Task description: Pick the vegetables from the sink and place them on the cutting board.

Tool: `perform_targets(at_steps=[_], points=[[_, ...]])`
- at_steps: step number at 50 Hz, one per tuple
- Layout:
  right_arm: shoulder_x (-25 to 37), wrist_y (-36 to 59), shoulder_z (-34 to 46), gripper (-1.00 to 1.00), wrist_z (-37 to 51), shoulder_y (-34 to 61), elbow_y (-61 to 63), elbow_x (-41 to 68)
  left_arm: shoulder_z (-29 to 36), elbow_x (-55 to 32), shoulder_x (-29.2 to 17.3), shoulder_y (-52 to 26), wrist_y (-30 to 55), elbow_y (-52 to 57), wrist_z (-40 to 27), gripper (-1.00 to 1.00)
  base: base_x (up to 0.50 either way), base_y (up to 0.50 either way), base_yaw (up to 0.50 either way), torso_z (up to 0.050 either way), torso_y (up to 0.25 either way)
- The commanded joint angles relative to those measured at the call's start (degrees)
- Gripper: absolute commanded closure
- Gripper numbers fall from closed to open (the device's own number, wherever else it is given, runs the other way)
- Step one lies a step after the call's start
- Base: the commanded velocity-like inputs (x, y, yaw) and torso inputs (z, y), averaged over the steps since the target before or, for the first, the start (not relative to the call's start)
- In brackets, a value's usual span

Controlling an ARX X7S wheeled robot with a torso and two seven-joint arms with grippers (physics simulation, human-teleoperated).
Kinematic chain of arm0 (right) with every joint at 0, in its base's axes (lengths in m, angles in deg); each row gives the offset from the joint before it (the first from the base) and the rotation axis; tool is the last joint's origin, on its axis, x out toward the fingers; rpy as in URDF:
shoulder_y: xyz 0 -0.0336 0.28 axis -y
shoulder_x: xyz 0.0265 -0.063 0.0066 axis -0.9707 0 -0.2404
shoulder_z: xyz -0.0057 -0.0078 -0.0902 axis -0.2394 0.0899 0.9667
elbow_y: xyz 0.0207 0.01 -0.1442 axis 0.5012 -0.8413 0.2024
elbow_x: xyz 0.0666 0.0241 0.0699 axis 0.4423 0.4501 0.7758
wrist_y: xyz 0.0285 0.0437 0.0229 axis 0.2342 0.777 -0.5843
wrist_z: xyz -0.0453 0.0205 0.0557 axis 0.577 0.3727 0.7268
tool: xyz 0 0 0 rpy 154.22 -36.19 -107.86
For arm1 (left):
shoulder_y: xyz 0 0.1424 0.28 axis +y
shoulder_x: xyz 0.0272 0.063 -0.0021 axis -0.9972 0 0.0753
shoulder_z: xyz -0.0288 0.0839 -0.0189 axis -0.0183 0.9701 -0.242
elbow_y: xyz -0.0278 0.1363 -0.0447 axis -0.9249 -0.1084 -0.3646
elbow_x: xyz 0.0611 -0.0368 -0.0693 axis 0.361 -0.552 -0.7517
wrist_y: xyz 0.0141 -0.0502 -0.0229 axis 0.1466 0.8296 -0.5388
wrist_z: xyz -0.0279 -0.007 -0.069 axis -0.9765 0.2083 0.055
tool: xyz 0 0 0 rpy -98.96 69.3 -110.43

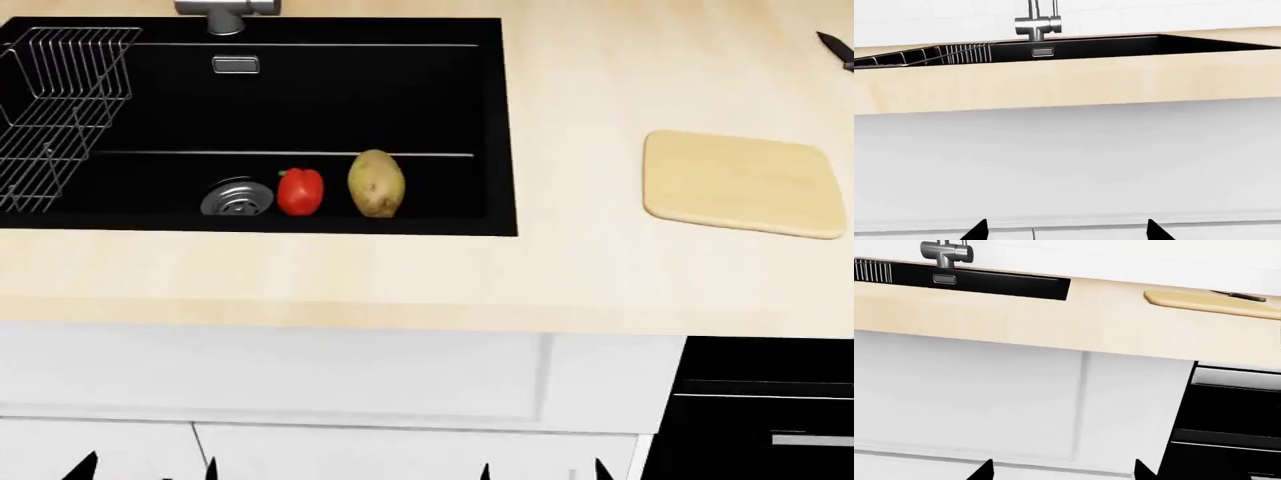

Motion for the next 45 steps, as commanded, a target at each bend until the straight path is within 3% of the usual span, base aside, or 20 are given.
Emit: perform_targets(at_steps=[1,4,5,7,12,17,32,45], points=[[0.95,19.68,-0.39,-1.0,-1.22,4.85,14.04,-1.82,-0.04,0.82,-0.1,-1.3,12.79,11.55,-0.61,-1.0,0.0,0.0,0.0,0.0,0.0],[1.14,30.08,-1.41,-1.0,-1.13,9.8,21.88,-1.6,0.32,0.7,-0.27,-5.08,22.9,19.38,-0.86,-1.0,0.0,0.0,0.0,0.0,0.0],[1.0,31.73,-1.92,-1.0,-1.39,10.83,23.28,-0.93,0.32,0.7,-0.27,-5.08,22.9,19.38,-0.86,-1.0,0.0,0.0,0.0,0.0,0.0],[0.94,39.2,-2.49,-1.0,-1.59,14.16,27.9,-0.35,-1.04,-0.52,-0.38,-9.11,31.96,25.11,-0.88,-1.0,0.0,0.0,0.0,0.0,0.0],[1.3,49.15,-3.81,-1.0,-1.34,16.97,36.69,0.13,-0.72,-1.34,-0.81,-13.27,45.97,35.13,-1.24,-1.0,0.0,0.0,0.0,0.0,0.0],[2.36,54.52,-4.36,-1.0,-1.03,17.54,41.47,-0.05,-3.75,-3.37,0.44,-12.47,45.79,35.75,-1.7,-1.0,0.0,0.0,0.0,0.0,0.0],[4.12,64.22,-5.02,-1.0,-1.6,21.97,46.02,1.08,-4.67,-5.66,-1.7,-14.42,51.3,38.6,-1.74,-1.0,0.0,0.0,0.0,0.05,0.0],[6.22,73.29,-7.01,-1.0,-4.25,28.44,47.28,2.85,-8.37,-11.17,-2.85,-24.04,67.02,42.35,0.69,-1.0,0.0,0.0,0.0,0.05,0.0]])
